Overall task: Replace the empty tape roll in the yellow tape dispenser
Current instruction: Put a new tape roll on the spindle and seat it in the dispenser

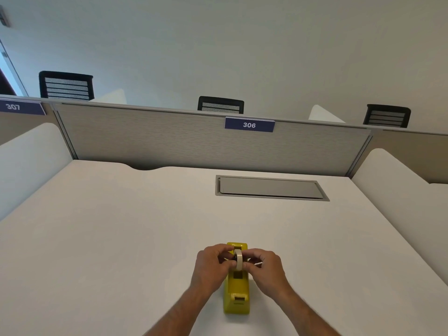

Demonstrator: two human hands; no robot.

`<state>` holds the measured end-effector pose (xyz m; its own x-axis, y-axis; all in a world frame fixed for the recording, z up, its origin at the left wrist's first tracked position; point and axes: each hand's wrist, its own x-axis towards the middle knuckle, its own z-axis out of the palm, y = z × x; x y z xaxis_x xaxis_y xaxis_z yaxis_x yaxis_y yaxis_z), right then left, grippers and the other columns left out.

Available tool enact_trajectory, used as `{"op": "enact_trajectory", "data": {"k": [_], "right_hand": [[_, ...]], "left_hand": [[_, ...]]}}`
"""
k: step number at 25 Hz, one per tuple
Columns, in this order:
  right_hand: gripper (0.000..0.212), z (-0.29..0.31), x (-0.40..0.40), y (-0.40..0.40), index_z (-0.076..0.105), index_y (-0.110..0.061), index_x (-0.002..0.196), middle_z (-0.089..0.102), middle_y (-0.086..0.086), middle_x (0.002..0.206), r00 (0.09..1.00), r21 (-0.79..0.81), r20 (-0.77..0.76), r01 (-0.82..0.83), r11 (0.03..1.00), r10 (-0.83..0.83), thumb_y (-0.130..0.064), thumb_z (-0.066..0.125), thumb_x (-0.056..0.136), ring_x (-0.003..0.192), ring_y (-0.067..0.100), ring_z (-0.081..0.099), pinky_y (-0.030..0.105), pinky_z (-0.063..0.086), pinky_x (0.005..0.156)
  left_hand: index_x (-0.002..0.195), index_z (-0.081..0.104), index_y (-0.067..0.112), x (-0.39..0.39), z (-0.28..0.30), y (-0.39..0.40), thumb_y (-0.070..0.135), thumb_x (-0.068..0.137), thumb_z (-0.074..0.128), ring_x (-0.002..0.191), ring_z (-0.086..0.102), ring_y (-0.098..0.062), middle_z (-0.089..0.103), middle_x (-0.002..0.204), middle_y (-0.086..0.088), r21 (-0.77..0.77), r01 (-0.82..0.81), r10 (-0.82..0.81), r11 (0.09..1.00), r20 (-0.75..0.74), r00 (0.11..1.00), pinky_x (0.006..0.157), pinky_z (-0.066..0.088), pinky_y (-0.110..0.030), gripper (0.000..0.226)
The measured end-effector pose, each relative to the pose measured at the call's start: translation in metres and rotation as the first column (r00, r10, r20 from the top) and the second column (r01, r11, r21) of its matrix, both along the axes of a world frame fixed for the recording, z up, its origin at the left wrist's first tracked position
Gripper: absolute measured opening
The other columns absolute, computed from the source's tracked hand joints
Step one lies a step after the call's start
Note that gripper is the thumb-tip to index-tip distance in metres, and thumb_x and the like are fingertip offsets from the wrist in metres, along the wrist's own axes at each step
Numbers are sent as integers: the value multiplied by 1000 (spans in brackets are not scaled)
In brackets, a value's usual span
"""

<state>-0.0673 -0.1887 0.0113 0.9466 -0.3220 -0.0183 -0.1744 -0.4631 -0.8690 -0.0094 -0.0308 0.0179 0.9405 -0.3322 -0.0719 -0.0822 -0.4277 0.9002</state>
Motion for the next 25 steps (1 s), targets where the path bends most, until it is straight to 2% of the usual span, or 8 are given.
{"op": "enact_trajectory", "data": {"k": [4, 8, 12, 14, 17, 22, 25], "right_hand": [[27, -3, 1, -2, 78, -30, 98, 75, -14, 92, 1000, -40, 6, 18, 999, -17, -9, 78, 80, 83, 3, 68, 14, 53, 70], [26, -4, 0, -1, 78, -29, 97, 72, -17, 91, 1000, -83, 1, 25, 996, -25, -9, 77, 81, 84, 0, 67, 9, 51, 69], [32, -4, 0, 0, 74, -37, 89, 74, -17, 84, 998, -109, 31, 51, 993, -48, -7, 79, 78, 81, -1, 69, 12, 53, 68], [36, -5, -1, 3, 71, -38, 93, 73, -19, 81, 997, -139, 53, 60, 988, -53, -7, 79, 77, 82, -4, 69, 14, 54, 68], [34, -7, -1, 5, 71, -30, 105, 73, -17, 82, 996, -188, 64, 75, 979, -64, -10, 78, 78, 81, 2, 70, 21, 59, 72], [30, -7, 1, 3, 72, -23, 109, 77, -7, 94, 995, -251, 76, 74, 965, -57, -15, 76, 81, 85, 8, 71, 31, 61, 77], [29, -8, 1, 1, 72, -22, 110, 77, -7, 95, 995, -272, 84, 67, 960, -45, -14, 75, 82, 84, 7, 71, 28, 61, 76]], "left_hand": [[130, 61, 27, -2, 0, -3, 14, 81, 78, 96, 71, -11, 78, 103, 5, 59, 7, -10, 998, 56, 998, 98, 56, -34, 54], [137, 55, 28, -5, 1, -5, 16, 85, 71, 100, 69, -10, 78, 106, 5, 120, 37, -50, 992, 105, 993, 98, 54, -31, 56], [146, 42, 31, -6, 2, -5, 21, 91, 64, 101, 68, -15, 75, 116, 3, 225, 63, -103, 972, 173, 980, 96, 54, -30, 60], [150, 30, 32, -6, 2, -4, 27, 93, 62, 100, 67, -16, 73, 119, 5, 284, 99, -161, 954, 207, 965, 94, 55, -30, 66], [154, 17, 32, -5, 3, -2, 29, 94, 60, 98, 68, -15, 72, 120, 6, 314, 122, -197, 942, 219, 956, 94, 55, -32, 73], [154, 11, 32, -2, 2, -4, 27, 94, 60, 93, 67, -16, 74, 112, 5, 301, 115, -185, 947, 216, 959, 91, 56, -33, 78], [154, 11, 32, -2, 0, -4, 29, 95, 59, 92, 68, -15, 74, 113, 5, 320, 123, -204, 940, 233, 951, 90, 56, -31, 77]]}}
